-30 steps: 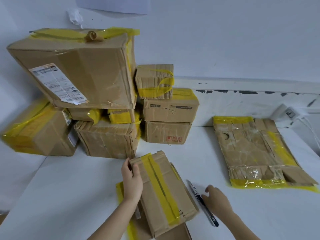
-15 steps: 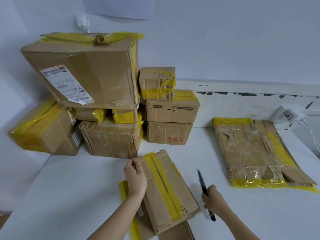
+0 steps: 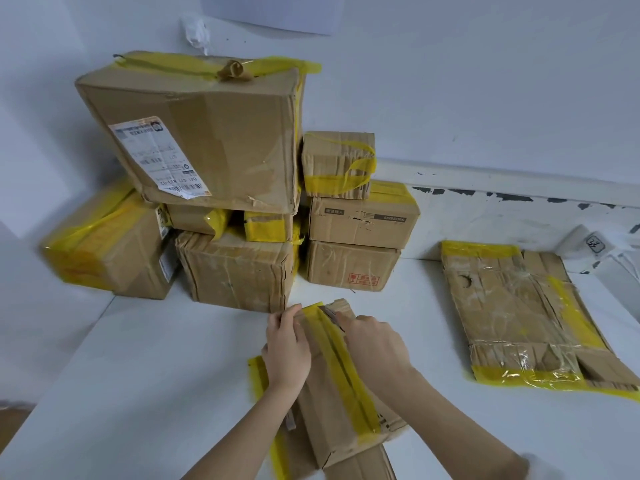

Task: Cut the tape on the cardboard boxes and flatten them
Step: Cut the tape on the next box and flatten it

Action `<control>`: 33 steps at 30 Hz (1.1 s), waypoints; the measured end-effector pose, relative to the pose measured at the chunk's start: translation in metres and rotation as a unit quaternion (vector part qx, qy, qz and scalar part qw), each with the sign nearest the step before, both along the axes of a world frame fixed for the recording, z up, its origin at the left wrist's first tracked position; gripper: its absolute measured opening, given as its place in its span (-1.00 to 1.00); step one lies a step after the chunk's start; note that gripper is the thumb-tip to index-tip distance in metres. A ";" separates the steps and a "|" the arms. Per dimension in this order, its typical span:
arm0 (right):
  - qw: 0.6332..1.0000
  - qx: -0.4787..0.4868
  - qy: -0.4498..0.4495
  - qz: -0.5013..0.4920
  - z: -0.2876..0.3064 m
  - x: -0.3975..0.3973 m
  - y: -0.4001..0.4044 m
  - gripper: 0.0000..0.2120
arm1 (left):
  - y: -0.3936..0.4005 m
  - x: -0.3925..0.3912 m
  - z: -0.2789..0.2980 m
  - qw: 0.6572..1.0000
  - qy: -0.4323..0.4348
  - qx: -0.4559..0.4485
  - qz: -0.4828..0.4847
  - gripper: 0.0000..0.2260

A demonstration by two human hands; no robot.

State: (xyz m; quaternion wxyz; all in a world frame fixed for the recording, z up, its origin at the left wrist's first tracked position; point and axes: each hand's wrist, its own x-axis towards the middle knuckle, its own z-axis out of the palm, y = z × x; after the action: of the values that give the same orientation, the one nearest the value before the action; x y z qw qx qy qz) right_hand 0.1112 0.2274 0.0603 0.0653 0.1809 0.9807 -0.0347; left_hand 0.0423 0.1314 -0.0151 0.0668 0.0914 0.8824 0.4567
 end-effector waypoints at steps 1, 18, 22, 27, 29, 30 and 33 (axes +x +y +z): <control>1.000 0.005 -0.003 0.005 0.000 0.000 -0.001 -0.64 | 0.000 0.000 0.000 1.000 0.000 -0.001 -0.001 -0.68; 0.998 0.039 -0.045 0.034 0.019 -0.001 -0.025 -0.72 | 0.011 -0.021 0.001 0.996 -0.041 -0.077 0.017 -0.84; 0.997 0.031 -0.065 0.035 0.017 0.009 -0.027 -0.64 | 0.011 -0.021 0.000 0.998 -0.036 -0.048 0.018 -0.91; 0.996 0.020 -0.071 0.042 0.020 0.021 -0.026 -0.65 | 0.011 -0.019 0.000 1.000 -0.024 -0.009 0.000 -0.92; 0.996 0.016 -0.071 0.045 0.022 0.025 -0.027 -0.60 | 0.010 -0.019 0.000 1.000 -0.015 -0.010 -0.005 -0.93; 0.996 0.012 -0.074 0.045 0.023 0.027 -0.027 -0.58 | 0.009 -0.019 -0.001 1.000 -0.012 -0.013 -0.007 -0.93; 0.995 0.006 -0.087 0.048 0.026 0.034 -0.027 -0.59 | 0.009 -0.018 0.000 1.000 -0.007 -0.019 -0.013 -0.90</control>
State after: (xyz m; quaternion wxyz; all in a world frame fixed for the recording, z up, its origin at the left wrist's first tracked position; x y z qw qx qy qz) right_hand 0.1454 0.2008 0.0863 0.1508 0.1365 0.9791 -0.0096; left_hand 0.0238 0.1405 -0.0150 0.0811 0.0984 0.8891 0.4395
